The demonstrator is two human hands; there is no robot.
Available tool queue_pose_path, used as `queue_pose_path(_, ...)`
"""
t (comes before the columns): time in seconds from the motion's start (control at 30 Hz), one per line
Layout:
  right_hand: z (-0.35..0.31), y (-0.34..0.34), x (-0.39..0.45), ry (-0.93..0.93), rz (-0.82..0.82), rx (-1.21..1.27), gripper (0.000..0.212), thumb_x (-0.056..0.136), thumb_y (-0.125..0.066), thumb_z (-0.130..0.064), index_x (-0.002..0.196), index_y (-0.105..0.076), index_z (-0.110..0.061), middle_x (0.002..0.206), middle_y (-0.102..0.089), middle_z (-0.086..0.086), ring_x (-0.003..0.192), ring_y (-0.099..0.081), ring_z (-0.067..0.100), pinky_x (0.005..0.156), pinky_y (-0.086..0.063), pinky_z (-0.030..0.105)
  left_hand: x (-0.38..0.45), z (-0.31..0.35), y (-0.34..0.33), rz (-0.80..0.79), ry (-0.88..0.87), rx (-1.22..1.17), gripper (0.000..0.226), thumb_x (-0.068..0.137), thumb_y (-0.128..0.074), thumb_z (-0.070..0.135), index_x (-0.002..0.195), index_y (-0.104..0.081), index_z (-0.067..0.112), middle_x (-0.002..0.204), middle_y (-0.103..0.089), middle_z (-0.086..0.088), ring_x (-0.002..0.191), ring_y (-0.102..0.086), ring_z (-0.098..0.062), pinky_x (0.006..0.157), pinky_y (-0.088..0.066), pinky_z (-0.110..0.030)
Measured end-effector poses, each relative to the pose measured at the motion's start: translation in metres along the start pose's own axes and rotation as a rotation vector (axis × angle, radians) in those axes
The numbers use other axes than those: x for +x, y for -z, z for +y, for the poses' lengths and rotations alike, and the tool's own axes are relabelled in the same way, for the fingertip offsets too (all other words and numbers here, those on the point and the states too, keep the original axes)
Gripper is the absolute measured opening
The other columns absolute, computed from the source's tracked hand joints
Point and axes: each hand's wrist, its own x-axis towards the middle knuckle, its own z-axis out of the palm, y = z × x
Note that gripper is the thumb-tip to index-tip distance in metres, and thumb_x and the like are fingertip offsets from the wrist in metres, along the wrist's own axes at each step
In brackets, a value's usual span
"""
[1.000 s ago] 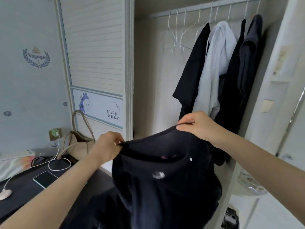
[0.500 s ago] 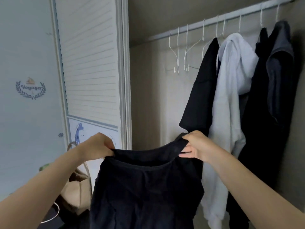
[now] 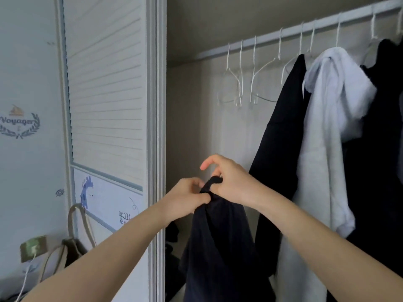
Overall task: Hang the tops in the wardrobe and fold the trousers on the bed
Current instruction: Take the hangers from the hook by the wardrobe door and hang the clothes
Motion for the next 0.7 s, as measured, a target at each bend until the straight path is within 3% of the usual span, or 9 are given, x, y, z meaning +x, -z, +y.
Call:
queue_pose_path(0.03,0.004,0.003,0.001,0.030,0.031,-0.062,0.041,0.083,-0.060,-0.007,0.105,-0.049,-0.039,0.082,-0.058,-0.009,0.068,-0.057,0.003,0.052,-0.041,0.013,0.005,0.000,0.001,-0.001,0.006,-0.032,0.006,0.086,-0.058,0.010,0.088,-0.060,0.005,0.073,-0.057,-0.004,0.065,-0.057,-0.011,0.063,-0.051,-0.025)
queue_pose_path(0.2,0.032,0.019,-0.001,0.022,0.159,-0.377,0.018,0.090,-0.062,-0.020,0.098,-0.052,-0.032,0.078,-0.044,-0.015,0.073,-0.049,0.003,0.068,-0.045,0.022,0.034,0.005,0.023,0.101,-0.060,-0.103,0.030,0.087,-0.069,0.028,0.062,-0.059,0.017,0.058,-0.056,0.004,0.057,-0.054,-0.007,0.052,-0.040,-0.016)
queue_pose_path(0.33,0.023,0.029,0.013,0.067,0.216,-0.282,0.013,0.085,-0.068,-0.024,0.079,-0.060,-0.033,0.075,-0.053,-0.013,0.074,-0.050,-0.006,0.064,-0.037,0.010,0.051,0.015,0.034,0.029,-0.187,0.114,0.025,0.089,-0.069,0.025,0.068,-0.063,0.013,0.058,-0.057,0.007,0.056,-0.055,-0.006,0.056,-0.042,-0.018)
queue_pose_path(0.4,0.008,0.034,0.025,0.093,0.126,-0.288,0.009,0.083,-0.069,-0.025,0.079,-0.062,-0.029,0.073,-0.057,-0.011,0.073,-0.050,-0.009,0.062,-0.038,0.009,0.056,0.026,0.038,-0.004,-0.177,0.049,0.020,0.092,-0.062,0.016,0.073,-0.066,0.010,0.060,-0.058,0.001,0.056,-0.057,-0.011,0.052,-0.047,-0.023)
queue_pose_path(0.47,-0.005,0.050,0.038,0.096,0.111,-0.307,0.003,0.084,-0.067,-0.027,0.081,-0.066,-0.027,0.079,-0.063,-0.011,0.074,-0.055,-0.005,0.066,-0.041,0.008,0.061,0.034,0.047,0.029,-0.108,-0.091,0.020,0.091,-0.055,0.009,0.076,-0.067,0.012,0.069,-0.064,-0.010,0.063,-0.062,-0.017,0.057,-0.052,-0.027)
queue_pose_path(0.57,-0.018,0.096,0.064,0.132,0.375,-0.443,0.012,0.088,-0.058,-0.018,0.083,-0.068,-0.021,0.079,-0.065,-0.007,0.076,-0.059,0.008,0.071,-0.043,0.020,0.067,0.038,0.064,0.075,0.062,-0.260,0.023,0.085,-0.052,0.008,0.084,-0.075,0.003,0.087,-0.074,-0.017,0.080,-0.068,-0.027,0.073,-0.054,-0.032)
queue_pose_path(0.7,-0.028,0.155,0.111,0.073,0.614,-0.768,0.022,0.088,-0.047,-0.003,0.096,-0.067,-0.006,0.097,-0.062,0.013,0.094,-0.058,0.031,0.079,-0.046,0.032,0.073,0.041,0.080,0.002,0.125,-0.143,0.021,0.074,-0.058,0.012,0.080,-0.076,0.003,0.082,-0.074,-0.012,0.077,-0.068,-0.027,0.069,-0.052,-0.028)
